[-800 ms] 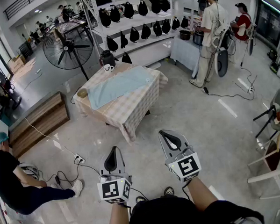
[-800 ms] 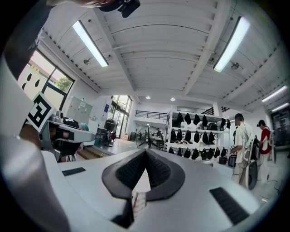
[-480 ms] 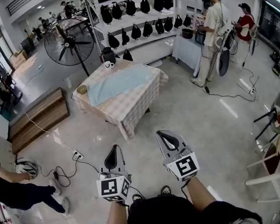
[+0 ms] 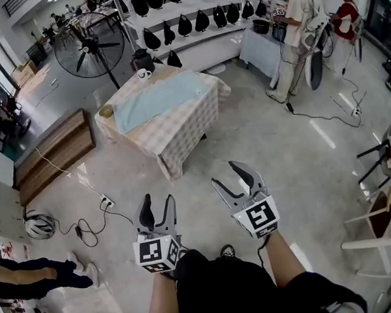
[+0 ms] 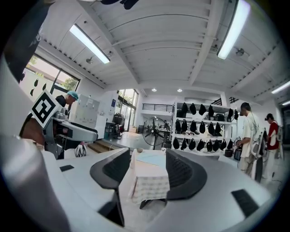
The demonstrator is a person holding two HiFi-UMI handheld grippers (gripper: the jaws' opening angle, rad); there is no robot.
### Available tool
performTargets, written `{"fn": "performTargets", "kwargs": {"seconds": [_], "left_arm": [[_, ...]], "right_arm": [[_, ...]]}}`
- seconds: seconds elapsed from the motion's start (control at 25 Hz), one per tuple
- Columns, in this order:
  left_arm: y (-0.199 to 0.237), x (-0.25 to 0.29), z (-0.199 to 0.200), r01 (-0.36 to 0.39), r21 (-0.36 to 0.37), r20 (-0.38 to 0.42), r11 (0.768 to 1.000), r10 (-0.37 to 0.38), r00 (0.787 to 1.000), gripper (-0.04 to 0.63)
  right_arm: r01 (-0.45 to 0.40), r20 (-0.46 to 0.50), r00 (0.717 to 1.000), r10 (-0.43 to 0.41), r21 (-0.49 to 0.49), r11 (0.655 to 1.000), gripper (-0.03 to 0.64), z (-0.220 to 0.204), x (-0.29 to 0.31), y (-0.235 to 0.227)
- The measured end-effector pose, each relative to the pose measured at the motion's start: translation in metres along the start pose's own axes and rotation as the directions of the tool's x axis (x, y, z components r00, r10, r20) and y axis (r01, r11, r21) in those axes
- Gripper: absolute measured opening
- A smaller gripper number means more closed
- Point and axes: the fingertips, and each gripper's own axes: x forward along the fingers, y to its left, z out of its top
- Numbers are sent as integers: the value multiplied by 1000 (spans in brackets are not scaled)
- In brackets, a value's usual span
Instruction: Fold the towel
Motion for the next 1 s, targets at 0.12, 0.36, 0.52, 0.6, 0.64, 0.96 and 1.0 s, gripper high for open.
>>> {"fn": "performTargets", "kwargs": {"seconds": [0.12, 0.36, 0.52, 0.6, 0.64, 0.96, 1.0], "left_arm": [[0, 8, 0, -1, 5, -12, 1000, 1, 1000, 236], [10, 44, 1, 6, -12, -6, 1000, -6, 1000, 239], [37, 90, 1, 2, -40, 2, 999, -2, 1000, 239], [57, 112, 3, -4, -60, 16, 998, 5, 1000, 239], [68, 123, 5, -5, -67, 24, 998, 7, 1000, 239], [163, 226, 42, -1, -48, 38, 999, 3, 999, 239], [173, 238, 46, 6, -42, 38, 999, -4, 999, 239]], "right_arm": [[9, 0, 1000, -9, 17, 1000, 227, -3, 1, -11], [10, -28, 1000, -10, 7, 1000, 227, -12, 24, -29], [5, -63, 998, -7, -30, 1000, 227, -15, 68, -47], [-11, -72, 997, 7, -55, 998, 229, -14, 97, -52], [-18, -72, 997, 13, -60, 998, 229, -12, 112, -54], [-54, -20, 998, 53, -28, 998, 229, 34, 258, -87], [-49, -16, 999, 49, -25, 998, 229, 36, 274, -91]]}}
